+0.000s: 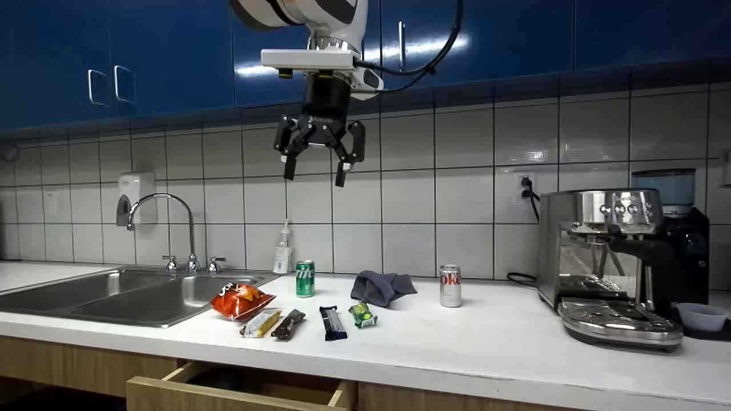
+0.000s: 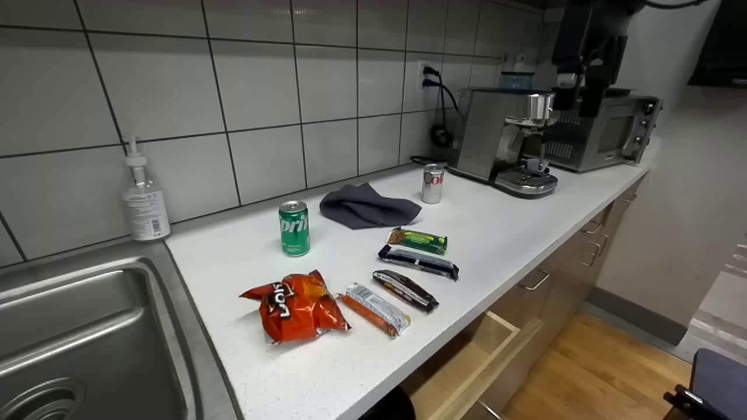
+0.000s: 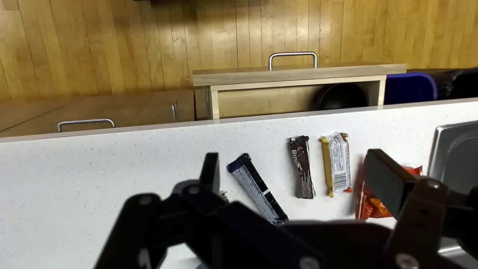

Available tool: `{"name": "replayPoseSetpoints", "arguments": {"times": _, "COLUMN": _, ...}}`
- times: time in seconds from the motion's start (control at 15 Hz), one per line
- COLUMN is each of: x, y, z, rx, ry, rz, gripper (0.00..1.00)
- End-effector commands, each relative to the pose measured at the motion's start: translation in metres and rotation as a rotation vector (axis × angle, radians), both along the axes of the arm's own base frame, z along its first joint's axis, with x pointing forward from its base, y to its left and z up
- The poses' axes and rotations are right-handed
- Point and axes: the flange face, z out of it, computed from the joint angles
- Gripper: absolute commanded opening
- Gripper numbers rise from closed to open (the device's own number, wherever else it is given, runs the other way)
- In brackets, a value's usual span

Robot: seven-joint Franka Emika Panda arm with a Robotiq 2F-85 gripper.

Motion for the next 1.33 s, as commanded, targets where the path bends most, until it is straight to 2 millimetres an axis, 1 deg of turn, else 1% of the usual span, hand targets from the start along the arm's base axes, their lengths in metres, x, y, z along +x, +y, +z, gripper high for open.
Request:
{"name": "replayPoseSetpoints", "arguments": {"times": 0.0, "x": 0.000, "y": 0.000, "z": 0.000, "rx": 0.000, "ry": 0.001, "rz": 0.000, "gripper": 1.00}}
{"name": "replayPoseSetpoints", "arguments": {"times": 0.4, "x": 0.000, "y": 0.000, "z": 0.000, "rx": 0.000, "ry": 0.001, "rz": 0.000, "gripper": 1.00}}
{"name": "replayPoseSetpoints", "arguments": {"times": 0.53, "x": 0.000, "y": 0.003, "z": -0.004, "rx": -0.012, "ry": -0.005, "rz": 0.026, "gripper": 1.00}}
{"name": "replayPoseSetpoints", "arguments": {"times": 0.93, "x": 0.003, "y": 0.022, "z": -0.025, "rx": -0.069, "ry": -0.066, "rz": 0.112, "gripper": 1.00}}
{"name": "replayPoseSetpoints", "arguments": {"times": 1.27, "x": -0.001, "y": 0.042, "z": -0.051, "rx": -0.068, "ry": -0.059, "rz": 0.158, "gripper": 1.00}}
